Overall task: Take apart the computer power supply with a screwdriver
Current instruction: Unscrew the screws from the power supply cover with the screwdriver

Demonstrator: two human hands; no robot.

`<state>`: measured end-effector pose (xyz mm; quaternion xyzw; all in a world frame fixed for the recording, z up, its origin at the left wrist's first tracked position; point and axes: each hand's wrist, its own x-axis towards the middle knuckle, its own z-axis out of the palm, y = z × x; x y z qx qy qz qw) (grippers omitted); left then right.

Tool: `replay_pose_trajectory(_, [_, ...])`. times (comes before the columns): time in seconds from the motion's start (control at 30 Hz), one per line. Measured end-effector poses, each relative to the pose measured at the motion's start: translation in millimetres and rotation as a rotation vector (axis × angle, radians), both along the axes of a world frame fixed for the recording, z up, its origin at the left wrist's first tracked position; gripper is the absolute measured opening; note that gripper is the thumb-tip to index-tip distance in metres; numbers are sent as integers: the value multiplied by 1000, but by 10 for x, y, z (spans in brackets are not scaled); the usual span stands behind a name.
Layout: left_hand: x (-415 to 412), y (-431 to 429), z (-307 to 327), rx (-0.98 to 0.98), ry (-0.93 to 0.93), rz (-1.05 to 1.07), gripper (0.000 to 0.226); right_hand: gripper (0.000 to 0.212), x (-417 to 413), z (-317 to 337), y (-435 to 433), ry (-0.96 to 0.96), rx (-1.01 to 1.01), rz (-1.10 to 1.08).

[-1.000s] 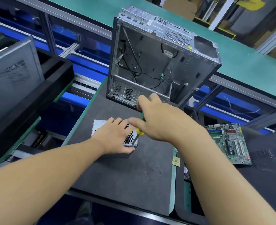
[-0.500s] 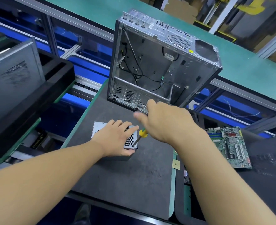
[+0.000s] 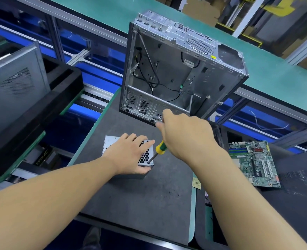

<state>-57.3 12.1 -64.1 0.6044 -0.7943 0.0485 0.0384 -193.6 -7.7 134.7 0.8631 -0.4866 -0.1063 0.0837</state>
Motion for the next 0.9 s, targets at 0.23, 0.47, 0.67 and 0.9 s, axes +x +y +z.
replay_pose_trajectory(0.23, [-5,36,46,-202,99,-93,71,20,53,52,-31,-95,290,87])
replay_pose_trajectory(0.47, [-9,48,69,-162,110,-75,71,27,64,146,-37,-116,409,-24])
replay_pose_trajectory(0.67, [-8,39,70,-151,144,-79,68,12,92,68,-49,-90,330,27])
replay_pose_trajectory(0.9, [3,29,43,-135,117,-69,72,16,114,51,-62,-58,351,30])
